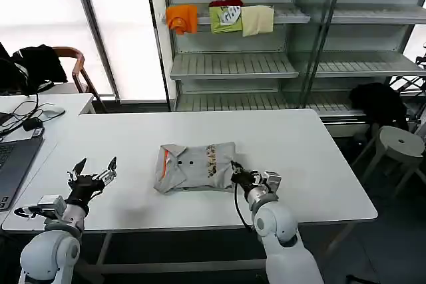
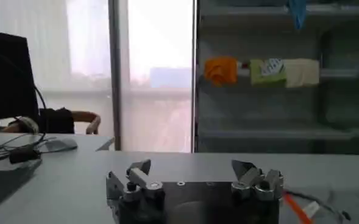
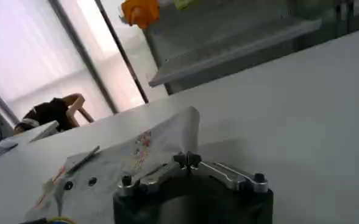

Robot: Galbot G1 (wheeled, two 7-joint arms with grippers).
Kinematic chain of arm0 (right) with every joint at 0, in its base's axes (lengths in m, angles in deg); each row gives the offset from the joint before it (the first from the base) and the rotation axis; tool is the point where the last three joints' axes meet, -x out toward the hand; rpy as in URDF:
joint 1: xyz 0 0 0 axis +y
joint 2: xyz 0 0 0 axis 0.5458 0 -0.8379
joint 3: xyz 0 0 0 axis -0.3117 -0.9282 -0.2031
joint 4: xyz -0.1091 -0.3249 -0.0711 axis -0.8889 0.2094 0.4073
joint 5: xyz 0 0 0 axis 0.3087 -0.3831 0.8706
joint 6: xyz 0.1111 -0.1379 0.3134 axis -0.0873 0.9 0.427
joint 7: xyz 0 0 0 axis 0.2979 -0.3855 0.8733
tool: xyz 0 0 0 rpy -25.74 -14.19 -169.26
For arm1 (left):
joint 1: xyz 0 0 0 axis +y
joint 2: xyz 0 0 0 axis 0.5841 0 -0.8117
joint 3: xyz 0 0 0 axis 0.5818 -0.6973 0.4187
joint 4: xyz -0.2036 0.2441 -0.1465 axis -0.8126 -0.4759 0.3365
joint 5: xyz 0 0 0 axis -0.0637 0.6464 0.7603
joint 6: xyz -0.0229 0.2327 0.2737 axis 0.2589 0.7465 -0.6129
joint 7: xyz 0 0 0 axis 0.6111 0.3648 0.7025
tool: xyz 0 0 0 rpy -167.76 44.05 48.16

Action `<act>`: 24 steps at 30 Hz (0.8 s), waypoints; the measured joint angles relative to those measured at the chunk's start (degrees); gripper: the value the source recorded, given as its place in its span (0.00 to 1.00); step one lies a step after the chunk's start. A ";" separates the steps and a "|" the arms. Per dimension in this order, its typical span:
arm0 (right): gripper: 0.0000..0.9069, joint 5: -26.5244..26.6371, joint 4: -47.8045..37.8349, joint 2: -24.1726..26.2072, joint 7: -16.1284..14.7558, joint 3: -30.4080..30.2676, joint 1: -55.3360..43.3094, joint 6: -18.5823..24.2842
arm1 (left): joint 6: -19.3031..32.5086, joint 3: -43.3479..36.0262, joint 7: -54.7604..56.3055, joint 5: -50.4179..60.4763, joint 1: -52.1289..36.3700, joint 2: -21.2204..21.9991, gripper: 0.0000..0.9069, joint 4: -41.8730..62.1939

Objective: Fold and organize the clothes.

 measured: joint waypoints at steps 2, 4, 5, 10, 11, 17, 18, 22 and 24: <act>0.00 -0.19 0.62 1.10 -0.12 0.46 0.20 -0.01 | -0.04 0.00 0.01 0.02 0.30 0.21 1.00 -0.16; 0.00 -0.55 0.91 2.21 -0.42 0.88 0.52 -0.01 | -0.10 -0.05 0.06 0.06 0.57 0.44 1.00 -0.37; 0.00 -0.78 0.96 2.74 -0.55 1.13 0.70 -0.01 | -0.13 -0.12 0.03 0.08 0.73 0.55 1.00 -0.49; 1.00 -2.66 1.15 4.50 -1.64 2.42 1.35 0.06 | -0.11 -0.48 -0.04 0.20 1.51 0.90 1.00 -0.60; 1.00 -3.29 1.30 4.68 -2.05 2.56 1.50 0.08 | -0.09 -0.50 -0.05 0.19 1.62 0.97 1.00 -0.60; 1.00 -9.15 2.62 5.35 -5.33 2.73 2.90 0.41 | 0.16 -0.40 -0.03 -0.18 2.42 1.21 1.00 -0.91; 1.00 -10.29 2.96 5.53 -5.69 2.84 3.16 0.51 | 0.27 -0.34 -0.03 -0.25 2.56 1.21 1.00 -0.96; 1.00 -16.09 4.95 6.72 -7.03 3.45 4.67 1.42 | 0.97 -0.10 -0.02 -0.55 3.03 1.07 1.00 -1.01; 1.00 -19.03 6.22 7.79 -7.46 4.06 5.60 2.23 | 1.43 -0.05 0.03 -0.61 3.10 0.98 1.00 -0.90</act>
